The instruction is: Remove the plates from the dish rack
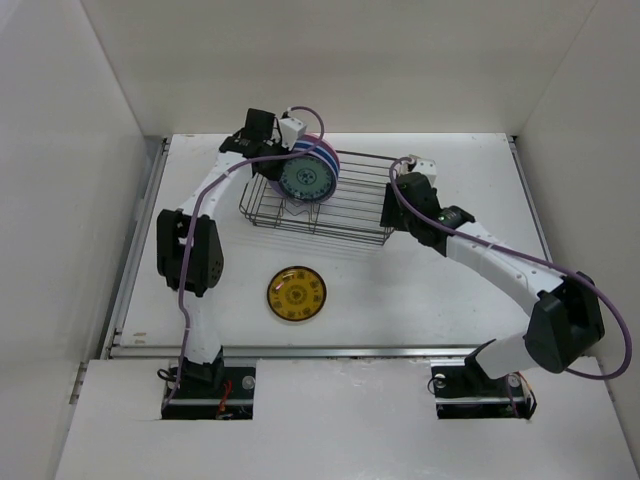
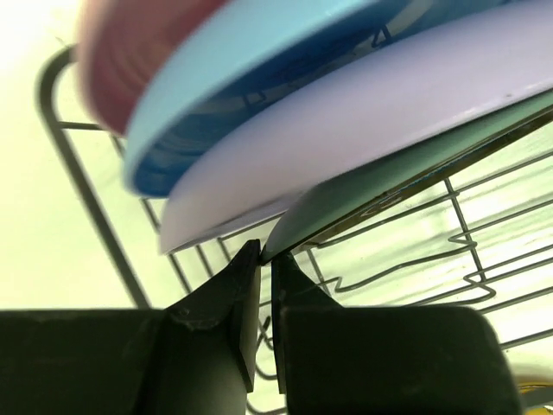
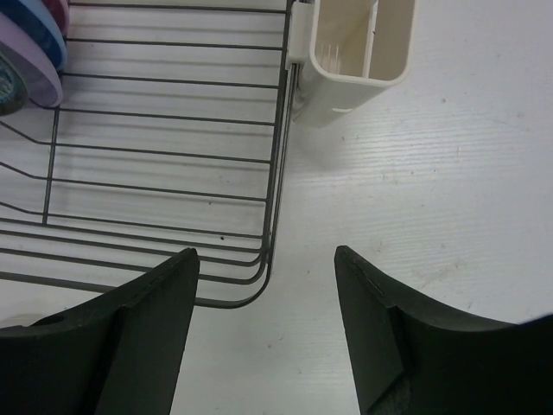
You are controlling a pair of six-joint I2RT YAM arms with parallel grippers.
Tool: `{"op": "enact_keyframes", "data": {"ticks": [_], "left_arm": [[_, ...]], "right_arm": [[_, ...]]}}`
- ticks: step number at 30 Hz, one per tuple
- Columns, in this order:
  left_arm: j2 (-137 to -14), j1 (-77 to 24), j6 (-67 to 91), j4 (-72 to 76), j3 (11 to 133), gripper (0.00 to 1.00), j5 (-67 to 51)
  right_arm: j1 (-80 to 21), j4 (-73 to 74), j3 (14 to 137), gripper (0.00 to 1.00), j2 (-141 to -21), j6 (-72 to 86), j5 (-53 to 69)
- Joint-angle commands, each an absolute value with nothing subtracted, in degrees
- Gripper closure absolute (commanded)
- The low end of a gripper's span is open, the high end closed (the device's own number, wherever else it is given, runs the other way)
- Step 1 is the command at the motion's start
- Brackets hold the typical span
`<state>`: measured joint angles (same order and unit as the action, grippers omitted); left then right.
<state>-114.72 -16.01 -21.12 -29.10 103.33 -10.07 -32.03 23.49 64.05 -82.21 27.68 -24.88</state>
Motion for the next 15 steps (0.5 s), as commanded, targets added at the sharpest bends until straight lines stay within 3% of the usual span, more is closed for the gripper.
{"op": "enact_keyframes", "data": {"ticks": [1,15], "left_arm": [[-109.3,-15.6,-20.8,-30.7,106.4,1.00,-8.0],[-105.1,-15.1,-23.1,-30.1,104.8,1.00,-4.8]], "right_arm": [[-32.9,21.3,66.7,0.30,-80.9,25.8,-25.9],[-34.0,19.7,67.9,0.30,-81.4,24.0,-24.3]]}}
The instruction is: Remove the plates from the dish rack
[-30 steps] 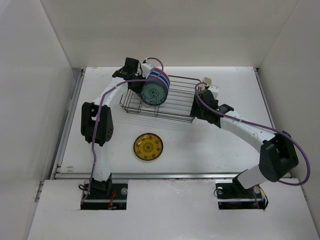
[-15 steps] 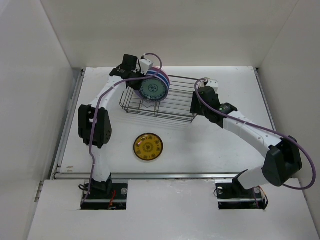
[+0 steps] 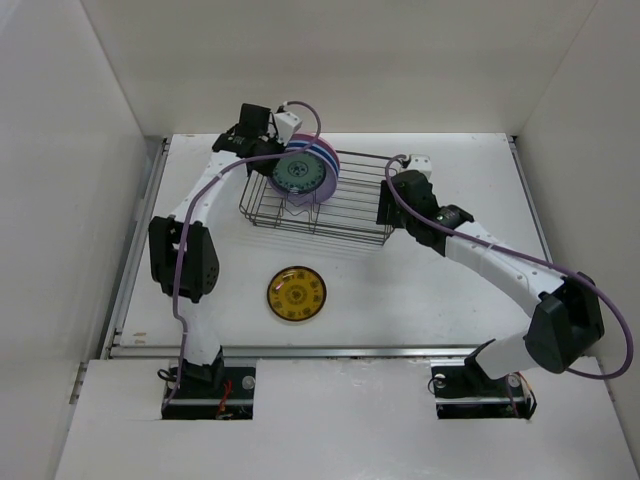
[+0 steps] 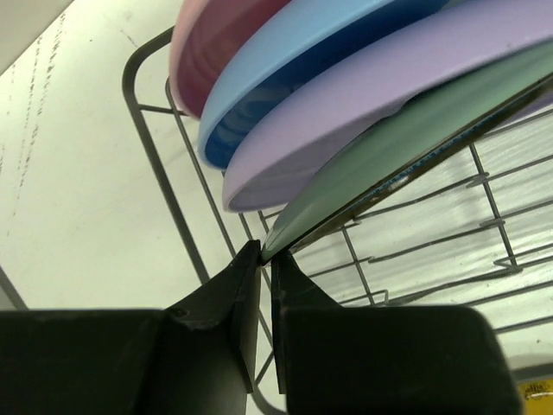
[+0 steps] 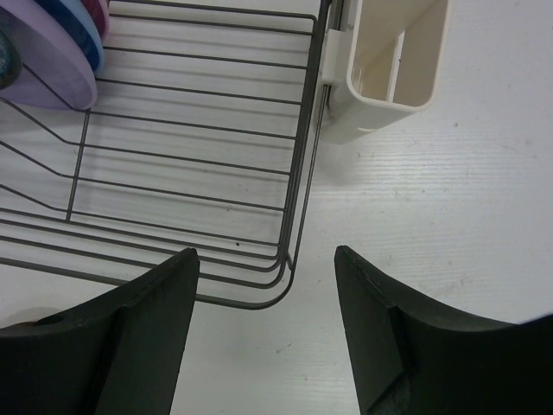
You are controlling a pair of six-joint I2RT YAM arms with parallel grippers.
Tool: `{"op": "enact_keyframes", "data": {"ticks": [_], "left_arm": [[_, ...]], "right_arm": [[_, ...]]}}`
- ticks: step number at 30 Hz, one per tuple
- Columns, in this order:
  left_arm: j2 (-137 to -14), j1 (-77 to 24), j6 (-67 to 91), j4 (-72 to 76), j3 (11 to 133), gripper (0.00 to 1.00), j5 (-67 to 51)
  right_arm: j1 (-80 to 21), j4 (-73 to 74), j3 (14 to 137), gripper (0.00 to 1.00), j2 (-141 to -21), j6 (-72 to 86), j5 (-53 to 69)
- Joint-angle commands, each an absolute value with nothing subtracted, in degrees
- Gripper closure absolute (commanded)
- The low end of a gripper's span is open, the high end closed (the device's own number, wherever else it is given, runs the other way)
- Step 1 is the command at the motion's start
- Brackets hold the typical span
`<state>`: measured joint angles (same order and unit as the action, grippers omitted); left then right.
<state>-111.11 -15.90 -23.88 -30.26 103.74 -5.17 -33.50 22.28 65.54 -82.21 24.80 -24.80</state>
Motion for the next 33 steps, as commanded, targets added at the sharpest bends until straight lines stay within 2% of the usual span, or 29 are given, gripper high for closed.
{"op": "enact_keyframes", "data": {"ticks": [1,24,33], "left_arm": [[-105.1,-15.1,-23.1,-30.9,104.8,1.00,-5.8],[-96.6,-13.5,-15.2,-37.1,97.8,1.00,-9.2],[-91.3,-11.3,-17.1,-46.3,97.6,1.00,-18.1]], "right_arm": [[-34.0,19.7,67.9,0.30,-81.4,24.0,-24.3],[-34.0,16.8,62.5,0.30,-76.7,24.0,-22.6],[-34.0,15.2,60.7,0.30,-76.1,24.0,-20.7]]}}
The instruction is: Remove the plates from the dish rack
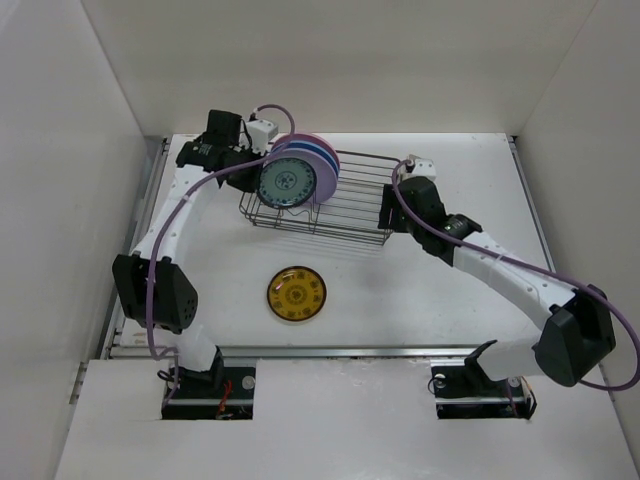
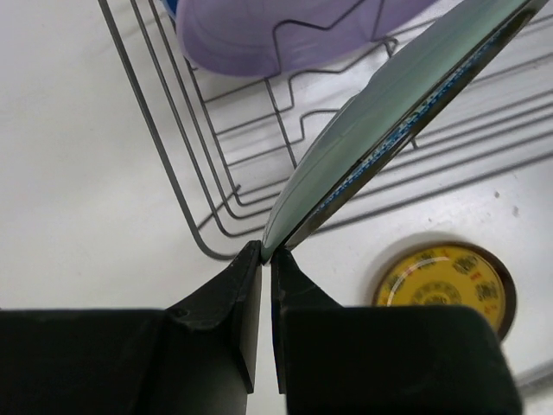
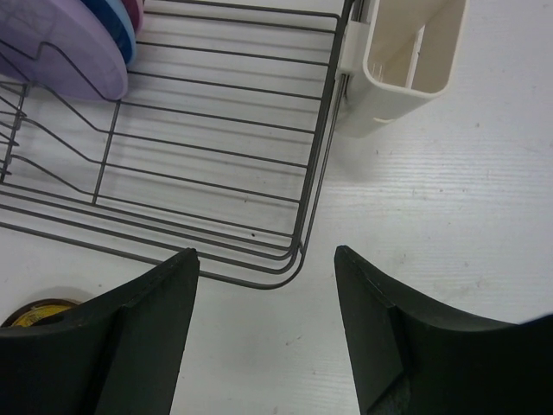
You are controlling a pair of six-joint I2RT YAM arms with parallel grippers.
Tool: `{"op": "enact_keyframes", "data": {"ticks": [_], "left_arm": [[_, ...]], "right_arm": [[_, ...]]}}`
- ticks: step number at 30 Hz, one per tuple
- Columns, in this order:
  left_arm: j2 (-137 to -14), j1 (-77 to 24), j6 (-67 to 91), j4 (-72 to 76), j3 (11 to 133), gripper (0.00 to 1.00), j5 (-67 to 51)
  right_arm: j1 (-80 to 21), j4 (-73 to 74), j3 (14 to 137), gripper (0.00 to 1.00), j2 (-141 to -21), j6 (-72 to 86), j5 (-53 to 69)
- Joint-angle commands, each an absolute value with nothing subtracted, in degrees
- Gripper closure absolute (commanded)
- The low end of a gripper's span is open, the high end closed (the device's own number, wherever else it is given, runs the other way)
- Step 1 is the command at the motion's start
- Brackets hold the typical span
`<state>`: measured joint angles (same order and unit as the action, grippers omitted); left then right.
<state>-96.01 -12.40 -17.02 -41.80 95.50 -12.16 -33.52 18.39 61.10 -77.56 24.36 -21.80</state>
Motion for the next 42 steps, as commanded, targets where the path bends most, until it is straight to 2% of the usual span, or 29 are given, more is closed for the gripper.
{"op": "enact_keyframes", "data": {"ticks": [1,10,17,26,39,42], "left_arm": [[-90.6,-11.3,-17.9,-47.6,98.3,1.00,-19.3],[-86.7,-10.8,-29.0,-62.6,94.7,1.00,-29.1],[-88.3,-14.9,-40.1,-72.3,89.4,1.00,-28.4],[-91.2,-22.4,-37.7,-69.3,79.5,1.00,-22.3],[-99.2,-25.6,-31.3,-63.8,79.3,1.00,-19.8],[-99.2,-26.1,-31.8,-64.3,79.3,0.94,-19.2]], "right_arm": [[-34.0,15.2,60.2,0.30,-76.1,24.0,-20.1],[-34.0,14.5,59.5,0.30,-75.6,24.0,-19.0],[-34.0,14.5,58.4,0.30,-75.0,24.0,-17.8],[-34.0,14.5,57.4,0.30,-73.4,24.0,-17.8],[-34.0,15.0,56.9,0.30,-73.4,24.5,-18.9],[-34.0,15.0,56.9,0.30,-72.9,24.5,-18.9]]}}
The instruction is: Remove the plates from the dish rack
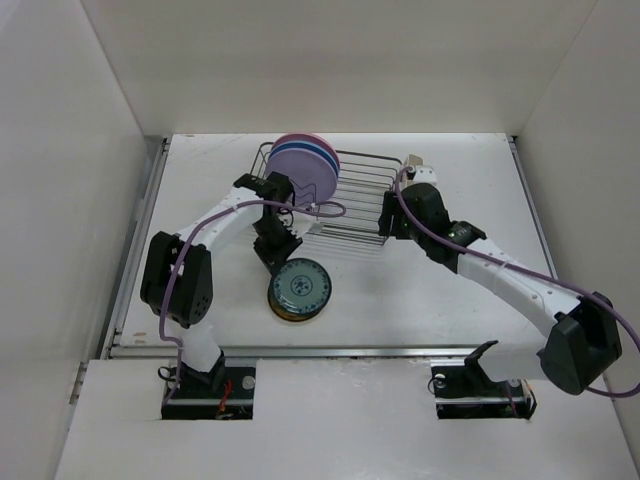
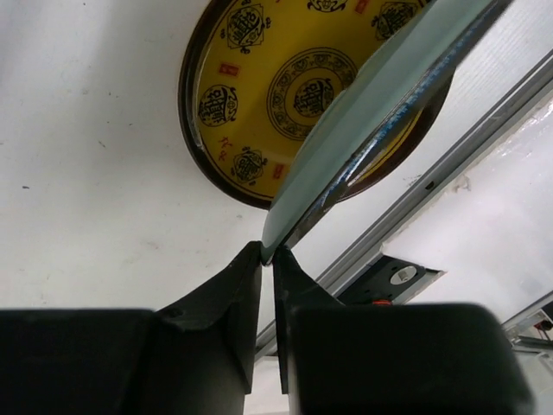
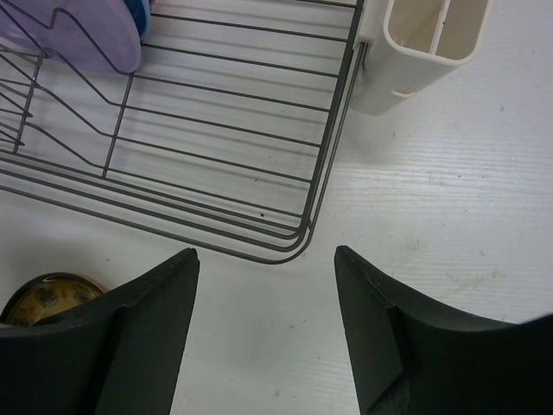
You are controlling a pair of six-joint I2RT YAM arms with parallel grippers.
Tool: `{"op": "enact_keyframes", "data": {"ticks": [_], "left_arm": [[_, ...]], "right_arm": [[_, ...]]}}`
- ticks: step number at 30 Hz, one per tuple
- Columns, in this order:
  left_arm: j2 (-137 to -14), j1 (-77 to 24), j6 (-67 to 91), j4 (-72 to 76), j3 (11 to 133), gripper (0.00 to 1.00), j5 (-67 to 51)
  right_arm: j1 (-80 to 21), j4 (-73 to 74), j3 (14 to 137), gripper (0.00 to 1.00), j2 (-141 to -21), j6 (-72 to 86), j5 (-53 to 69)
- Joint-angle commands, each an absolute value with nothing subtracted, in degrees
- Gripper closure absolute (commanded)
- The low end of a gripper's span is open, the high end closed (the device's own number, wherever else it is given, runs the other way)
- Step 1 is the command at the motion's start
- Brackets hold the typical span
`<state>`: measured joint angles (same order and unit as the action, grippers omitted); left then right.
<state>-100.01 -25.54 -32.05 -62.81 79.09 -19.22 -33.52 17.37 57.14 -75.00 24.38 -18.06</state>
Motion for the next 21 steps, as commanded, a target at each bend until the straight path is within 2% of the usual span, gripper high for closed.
{"op": "enact_keyframes", "data": {"ticks": [1,4,6,12,14,18,21], "left_arm": [[-99.2,-26.1,-32.3,-64.3,79.3,0.90,-18.6],[-99.2,-26.1,-32.3,-65.5,79.3,0.82,-18.0],[-99.2,-26.1,-33.1,-66.1,79.3,0.73,-18.5],[-99.8,-26.1,-33.8,-66.6,79.8,0.67,-18.5],[-99.8,-26.1,-33.8,-66.6,80.3,0.60,-18.5],[-99.2,-26.1,-33.8,-67.8,82.3,0.60,-18.5],[-96.7,-24.6,-33.8,-67.9,84.4,0.61,-23.4]], "right_arm": [[-34.0,15.0,56.9,0.30,-72.9,24.5,-18.9],[-34.0,15.0,56.9,0.29,-73.4,24.5,-19.4],[-34.0,15.0,56.9,0.29,-73.4,24.5,-19.4],[-34.0,14.5,57.9,0.28,-74.4,24.5,-18.9],[-34.0,14.5,58.4,0.28,-75.1,24.5,-18.9],[-34.0,14.5,60.2,0.28,-75.6,23.3,-18.9],[-34.0,13.2,61.8,0.28,-77.2,21.5,-18.4]]}}
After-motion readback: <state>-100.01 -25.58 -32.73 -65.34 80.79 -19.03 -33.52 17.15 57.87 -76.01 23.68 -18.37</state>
